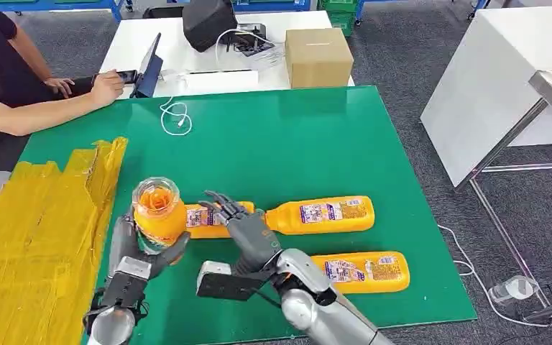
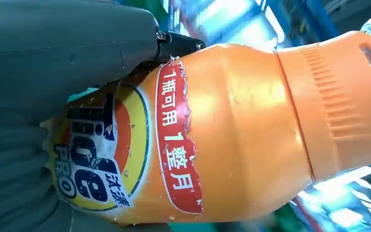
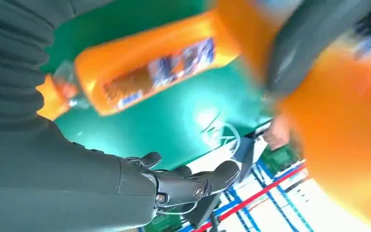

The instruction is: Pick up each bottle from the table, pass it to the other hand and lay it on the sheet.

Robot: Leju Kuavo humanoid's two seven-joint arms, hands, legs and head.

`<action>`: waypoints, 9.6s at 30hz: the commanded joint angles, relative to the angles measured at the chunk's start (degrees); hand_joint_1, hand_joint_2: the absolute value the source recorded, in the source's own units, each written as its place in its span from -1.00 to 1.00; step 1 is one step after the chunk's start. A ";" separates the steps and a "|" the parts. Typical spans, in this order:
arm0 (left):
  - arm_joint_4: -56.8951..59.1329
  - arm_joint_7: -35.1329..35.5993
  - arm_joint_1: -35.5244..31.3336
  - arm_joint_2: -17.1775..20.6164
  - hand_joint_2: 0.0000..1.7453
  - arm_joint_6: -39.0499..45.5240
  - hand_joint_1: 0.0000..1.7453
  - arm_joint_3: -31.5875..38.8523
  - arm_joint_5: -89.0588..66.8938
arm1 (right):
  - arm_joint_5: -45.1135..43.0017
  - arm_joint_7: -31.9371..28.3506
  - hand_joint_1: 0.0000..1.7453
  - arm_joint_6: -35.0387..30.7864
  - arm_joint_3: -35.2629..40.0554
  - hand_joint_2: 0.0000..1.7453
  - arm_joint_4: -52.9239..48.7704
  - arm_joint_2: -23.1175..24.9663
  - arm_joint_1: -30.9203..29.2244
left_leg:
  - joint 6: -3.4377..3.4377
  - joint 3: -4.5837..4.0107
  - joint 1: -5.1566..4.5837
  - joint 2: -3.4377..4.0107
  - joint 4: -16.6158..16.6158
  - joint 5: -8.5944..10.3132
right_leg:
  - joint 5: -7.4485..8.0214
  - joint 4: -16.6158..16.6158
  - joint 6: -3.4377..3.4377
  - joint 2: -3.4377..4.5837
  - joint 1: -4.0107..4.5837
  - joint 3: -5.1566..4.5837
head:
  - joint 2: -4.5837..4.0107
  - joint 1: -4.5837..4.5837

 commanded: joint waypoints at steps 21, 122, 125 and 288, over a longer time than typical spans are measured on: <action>22.90 14.16 -11.86 16.30 1.00 6.76 1.00 0.85 -29.85 | -2.10 1.83 -1.00 5.62 -0.74 -1.00 19.09 1.16 -14.16 | -0.01 -0.01 0.04 -0.01 -0.04 0.06 | 0.04 -0.01 -0.07 -0.01 0.04 0.02 | 0.00 0.00; 12.65 -7.08 -10.51 14.83 -1.00 -34.13 -1.00 14.85 31.19 | 0.97 3.35 -1.00 6.21 5.87 1.00 47.40 12.73 -27.88 | -0.06 -0.33 0.14 -0.56 0.17 0.25 | 0.01 0.17 -0.06 -0.62 0.15 -0.13 | 0.00 0.02; 9.41 -7.08 -9.90 10.80 -1.00 -42.17 -1.00 19.35 34.51 | 2.41 4.80 -1.00 5.34 5.52 1.00 49.05 13.24 -27.95 | -0.04 -0.25 0.10 -0.42 0.10 0.25 | 0.03 0.12 -0.03 -0.48 0.10 -0.09 | 0.00 0.02; 4.43 -1.60 -0.42 1.74 1.00 -37.30 1.00 15.40 36.64 | 0.65 -6.64 -1.00 -11.69 -2.59 1.00 15.35 11.01 -2.39 | -0.03 -0.53 0.07 -0.29 0.07 0.27 | 0.10 0.04 0.02 -0.30 0.03 -0.36 | 0.00 0.04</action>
